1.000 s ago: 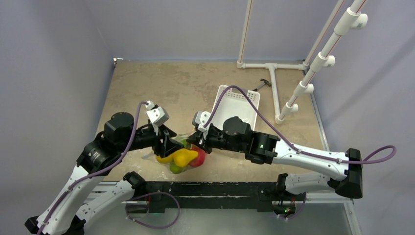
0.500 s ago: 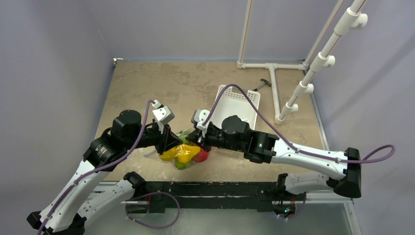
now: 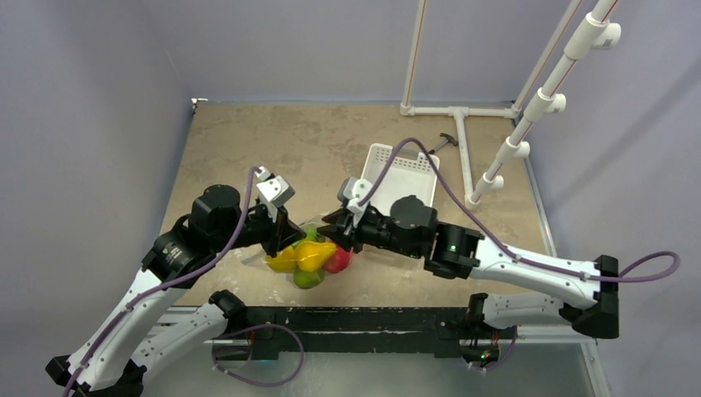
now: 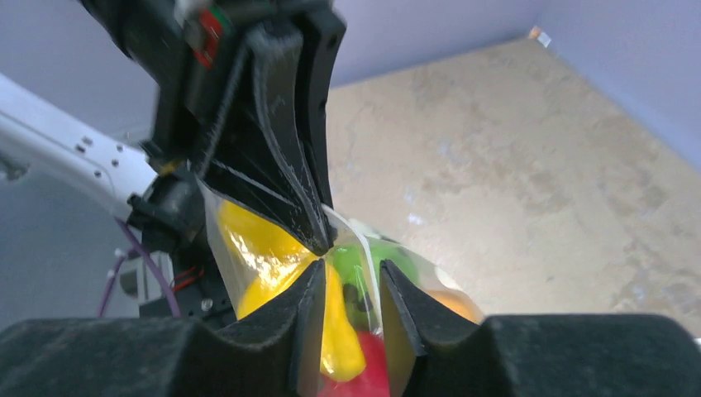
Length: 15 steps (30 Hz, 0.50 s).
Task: Place the food in the zip-top bag and seal the zipper
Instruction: Place the zipper food storage bag at the center of the board.
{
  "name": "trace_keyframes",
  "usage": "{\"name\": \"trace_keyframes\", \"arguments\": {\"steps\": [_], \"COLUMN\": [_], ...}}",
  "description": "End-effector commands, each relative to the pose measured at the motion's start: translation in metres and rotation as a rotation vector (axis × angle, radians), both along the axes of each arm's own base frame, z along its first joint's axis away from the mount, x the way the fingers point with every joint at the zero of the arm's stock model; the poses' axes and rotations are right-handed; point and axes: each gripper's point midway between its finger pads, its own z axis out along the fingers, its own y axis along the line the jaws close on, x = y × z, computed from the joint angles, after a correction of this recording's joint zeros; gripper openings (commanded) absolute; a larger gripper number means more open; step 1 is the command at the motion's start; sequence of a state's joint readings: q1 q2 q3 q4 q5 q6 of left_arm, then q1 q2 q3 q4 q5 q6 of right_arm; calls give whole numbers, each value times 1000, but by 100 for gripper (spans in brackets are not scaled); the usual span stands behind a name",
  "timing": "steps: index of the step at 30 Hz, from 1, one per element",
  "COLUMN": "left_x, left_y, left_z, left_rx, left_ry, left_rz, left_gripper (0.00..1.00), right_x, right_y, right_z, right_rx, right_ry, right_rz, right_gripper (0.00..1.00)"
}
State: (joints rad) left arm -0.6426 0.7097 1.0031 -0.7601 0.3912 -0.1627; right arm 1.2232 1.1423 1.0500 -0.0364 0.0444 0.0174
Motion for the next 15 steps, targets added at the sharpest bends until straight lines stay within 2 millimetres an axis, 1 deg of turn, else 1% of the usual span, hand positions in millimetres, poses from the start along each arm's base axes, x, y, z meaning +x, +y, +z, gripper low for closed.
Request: {"name": "trace_keyframes", "arguments": {"steps": [1, 3, 7, 10, 12, 15], "left_x": [20, 26, 41, 58, 69, 83], "left_y": [7, 10, 18, 31, 43, 54], "left_z": [31, 37, 48, 57, 62, 67], "left_rx": [-40, -44, -51, -38, -29, -9], "left_ry": [-93, -113, -150, -188, -215, -254], "left_rz": [109, 147, 242, 360, 448, 537], "left_gripper": [0, 0, 0, 0, 0, 0], "right_x": [5, 9, 15, 16, 16, 18], "right_y": [-28, -38, -55, -65, -70, -77], "right_z": [58, 62, 68, 71, 70, 70], "right_rx": [191, 206, 239, 273, 285, 308], "right_ry": [-51, -49, -39, -28, -22, 1], "right_rz": [-93, -134, -204, -236, -250, -281], "right_gripper": [37, 43, 50, 55, 59, 60]}}
